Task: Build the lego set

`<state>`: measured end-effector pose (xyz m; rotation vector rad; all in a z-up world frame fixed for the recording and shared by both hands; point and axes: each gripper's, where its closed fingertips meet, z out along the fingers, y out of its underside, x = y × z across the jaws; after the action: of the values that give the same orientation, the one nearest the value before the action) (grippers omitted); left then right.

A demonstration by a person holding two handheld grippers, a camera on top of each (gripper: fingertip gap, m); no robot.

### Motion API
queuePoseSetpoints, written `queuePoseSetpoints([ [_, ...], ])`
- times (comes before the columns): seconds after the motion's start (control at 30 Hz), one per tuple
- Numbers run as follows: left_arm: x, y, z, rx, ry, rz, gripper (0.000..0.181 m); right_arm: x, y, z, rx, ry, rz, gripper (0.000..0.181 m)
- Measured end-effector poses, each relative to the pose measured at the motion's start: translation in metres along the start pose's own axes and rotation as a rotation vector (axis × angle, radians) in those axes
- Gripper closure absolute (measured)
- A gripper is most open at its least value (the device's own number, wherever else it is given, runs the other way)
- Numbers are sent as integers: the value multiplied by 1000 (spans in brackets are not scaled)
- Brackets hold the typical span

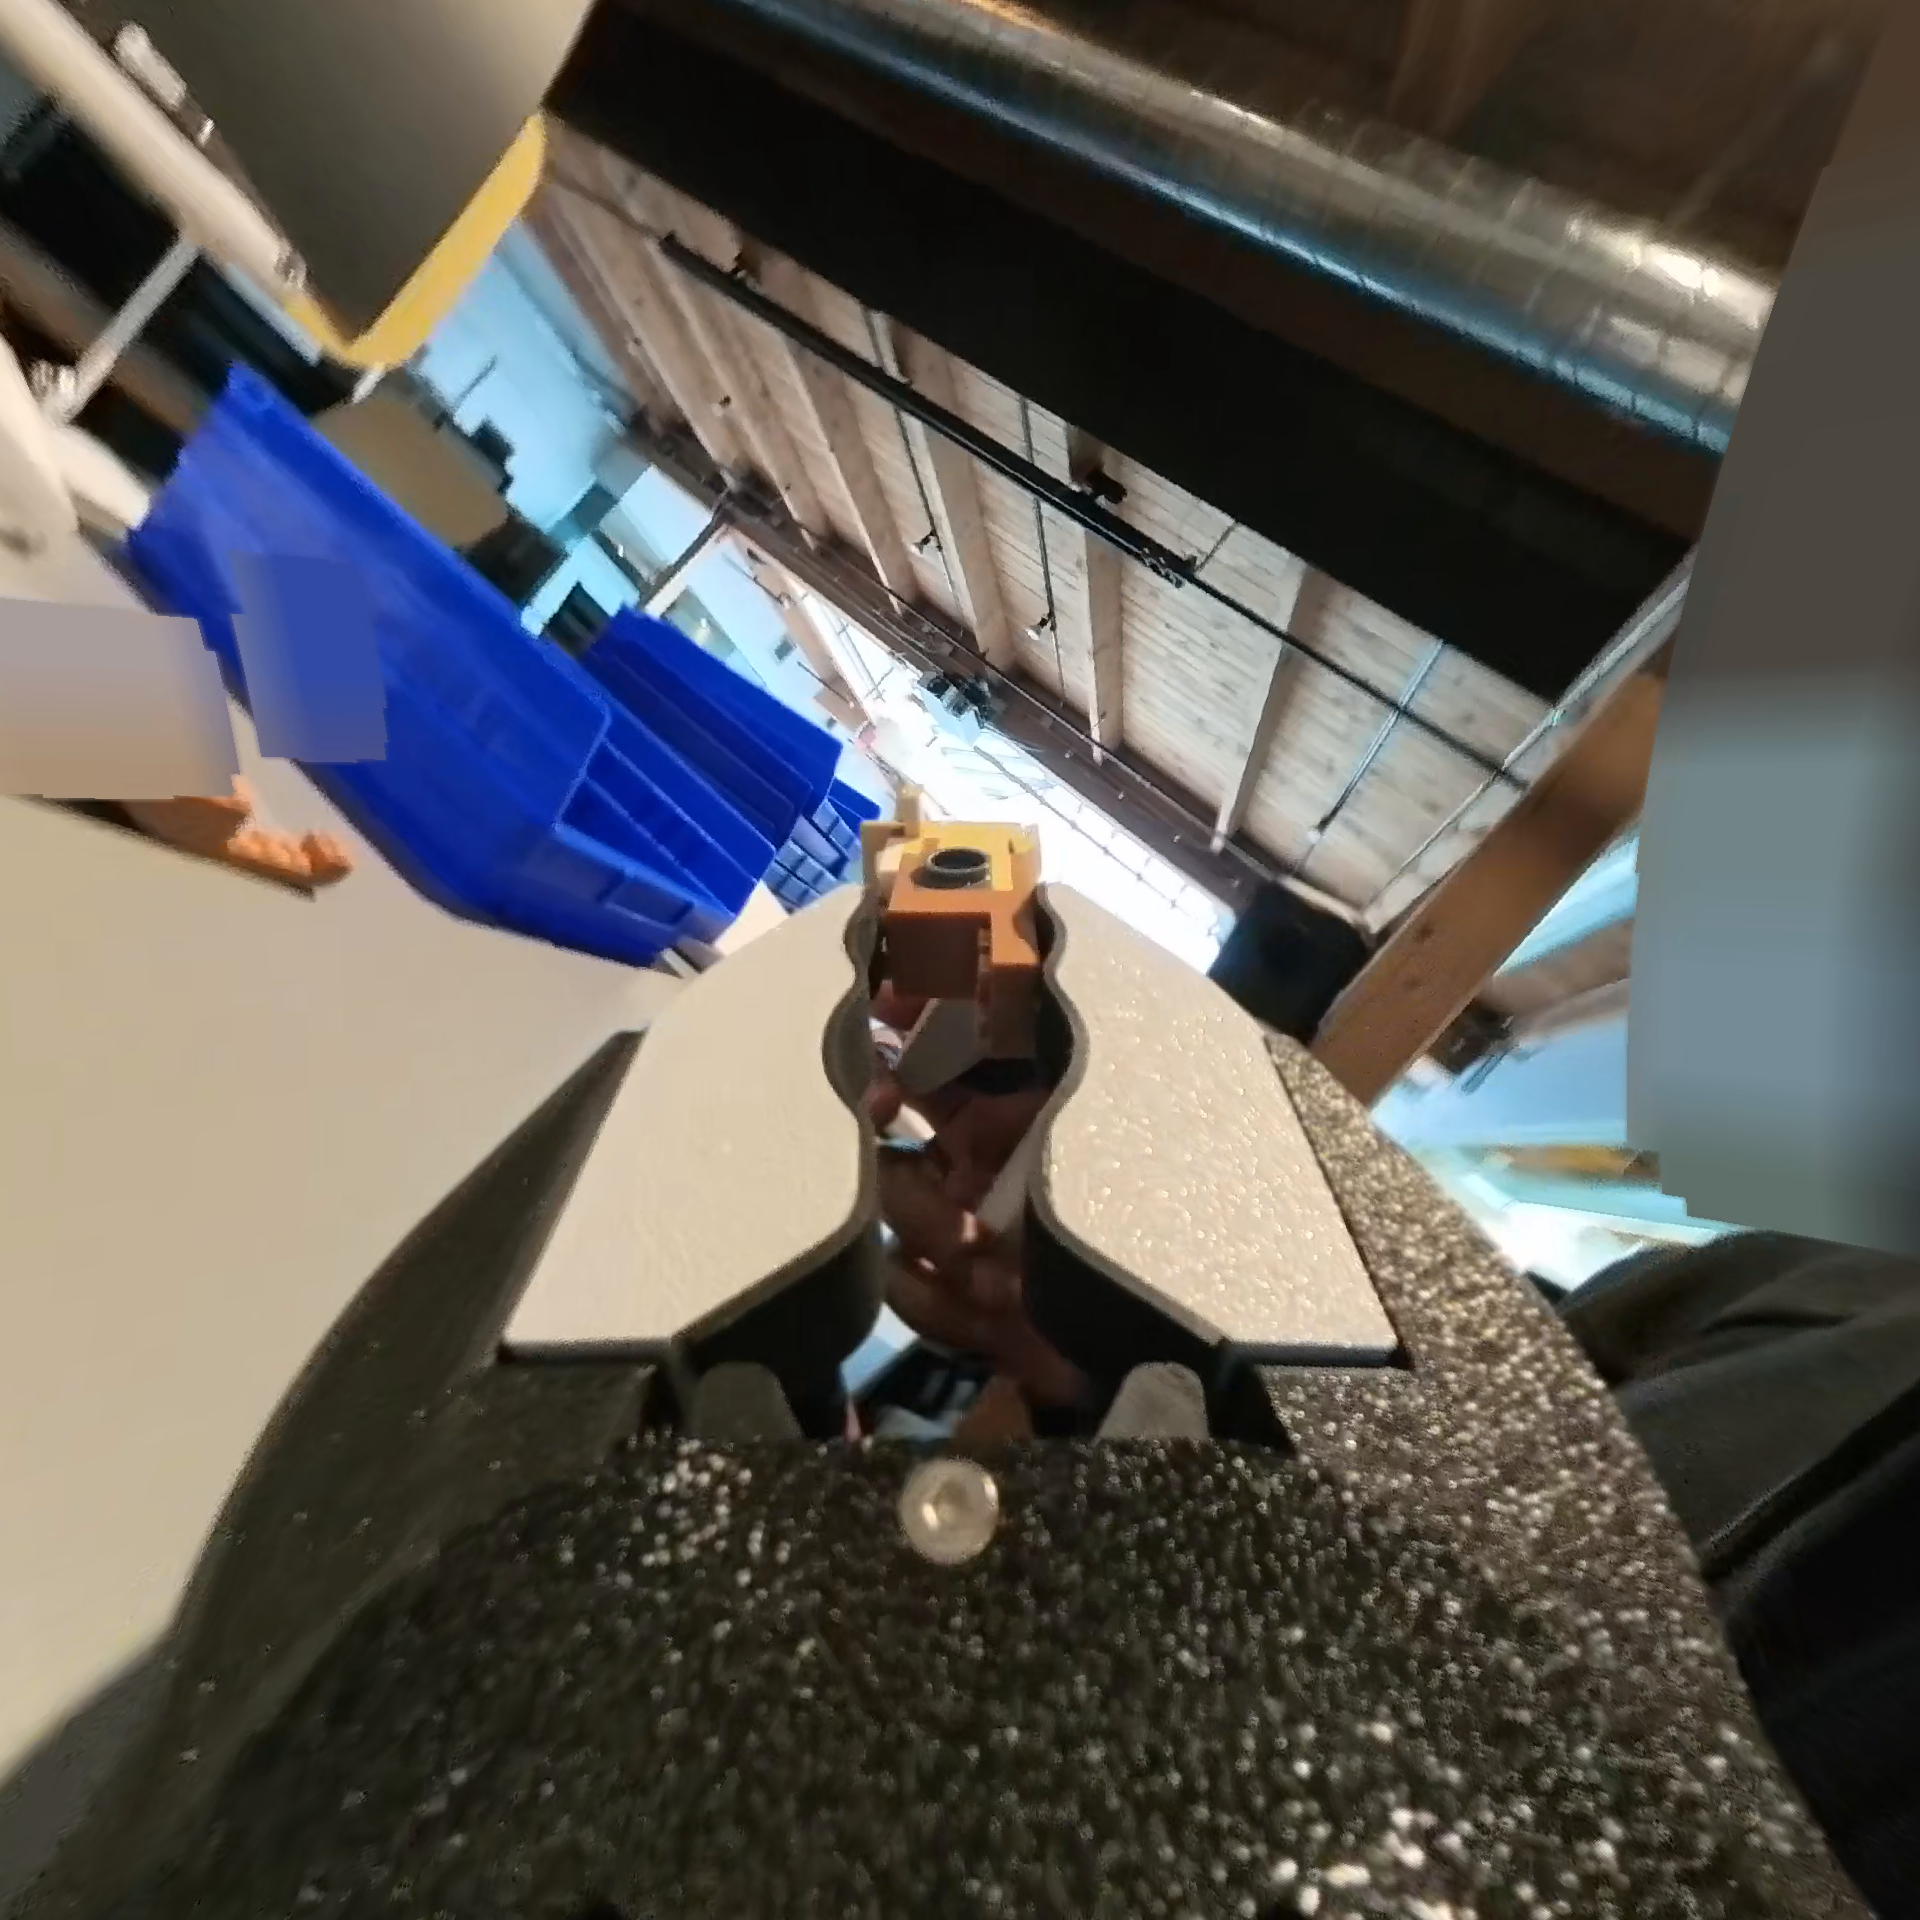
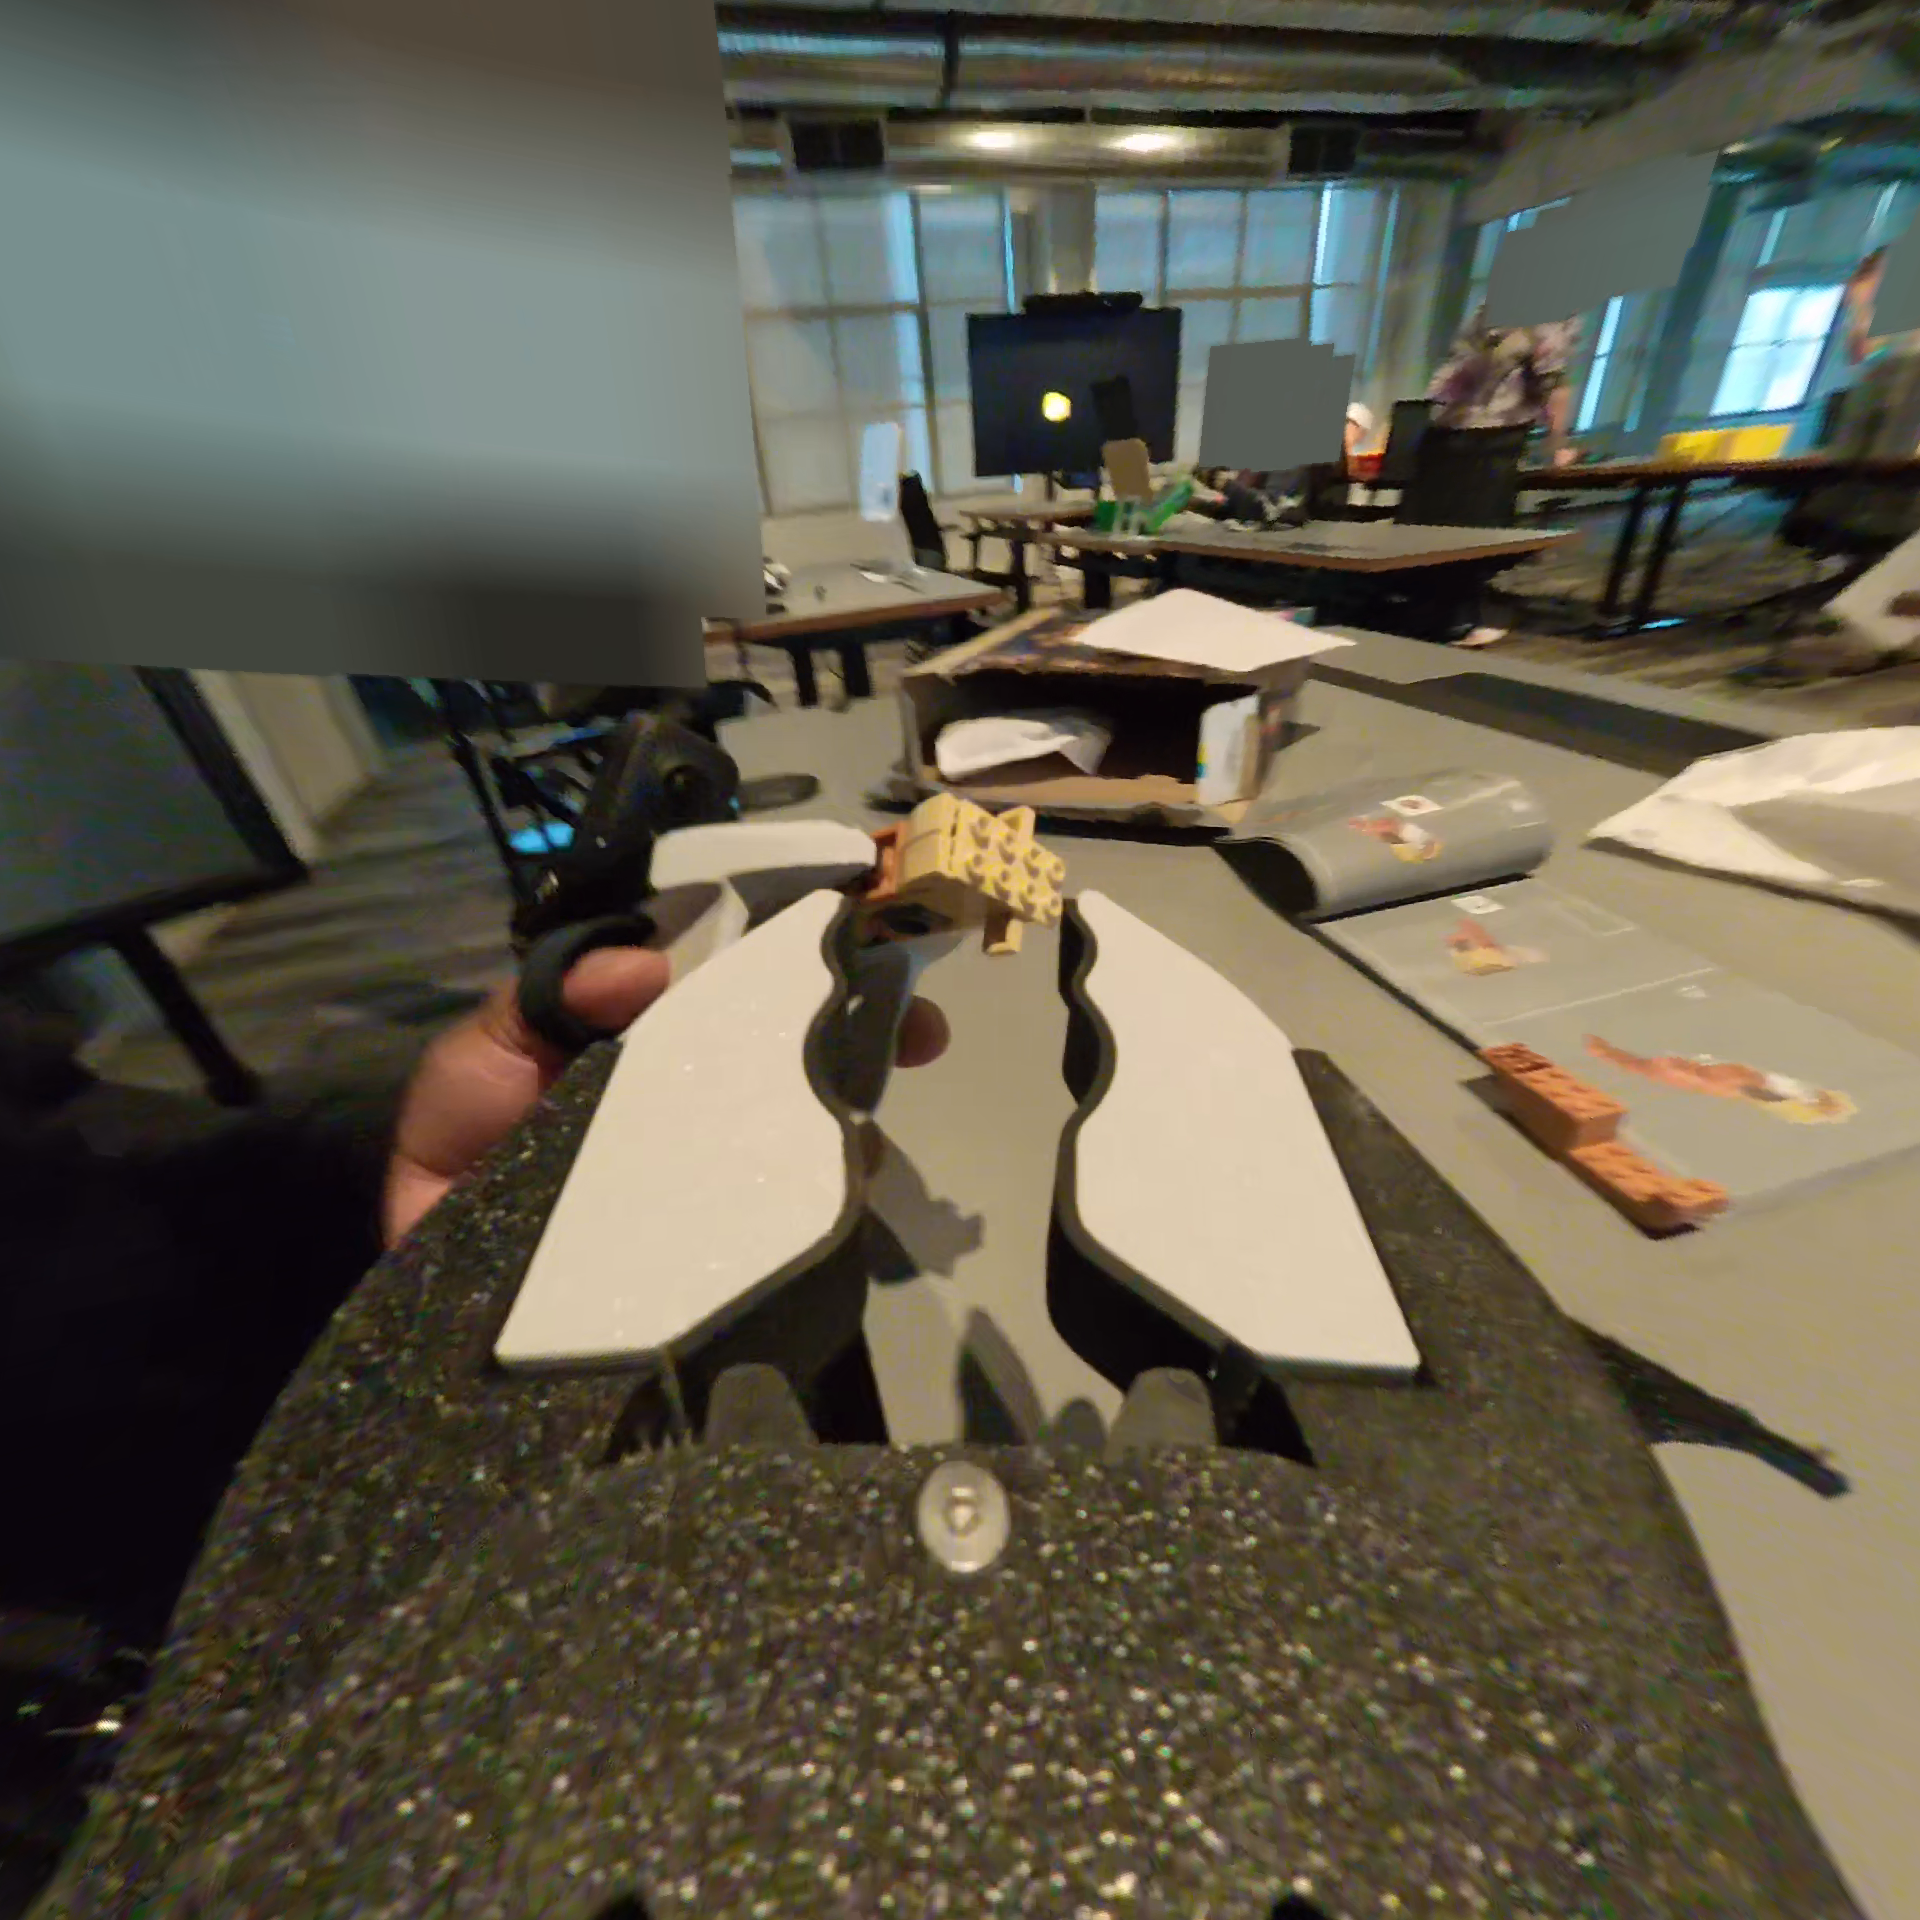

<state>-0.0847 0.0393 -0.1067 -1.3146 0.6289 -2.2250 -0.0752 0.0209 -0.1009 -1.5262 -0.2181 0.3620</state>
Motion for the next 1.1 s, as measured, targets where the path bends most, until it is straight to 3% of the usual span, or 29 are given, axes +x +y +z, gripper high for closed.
queuePoseSetpoints([
  [0.17, 16, -2, -1, 74, 86, 150, 155, -4, -11, 0, 128, -99, 235, 135],
  [0.3, 26, -1, -4, 138, 154, 201, 155, -19, -16, 2, 210, -207, 313, 126],
  [0.57, 39, 6, -5, 190, 209, 291, 155, -32, -20, 9, 249, -215, 283, 120],
  [1.1, 63, 10, -15, 258, 344, 386, 155, -58, -30, 13, 280, -272, 267, 128],
])
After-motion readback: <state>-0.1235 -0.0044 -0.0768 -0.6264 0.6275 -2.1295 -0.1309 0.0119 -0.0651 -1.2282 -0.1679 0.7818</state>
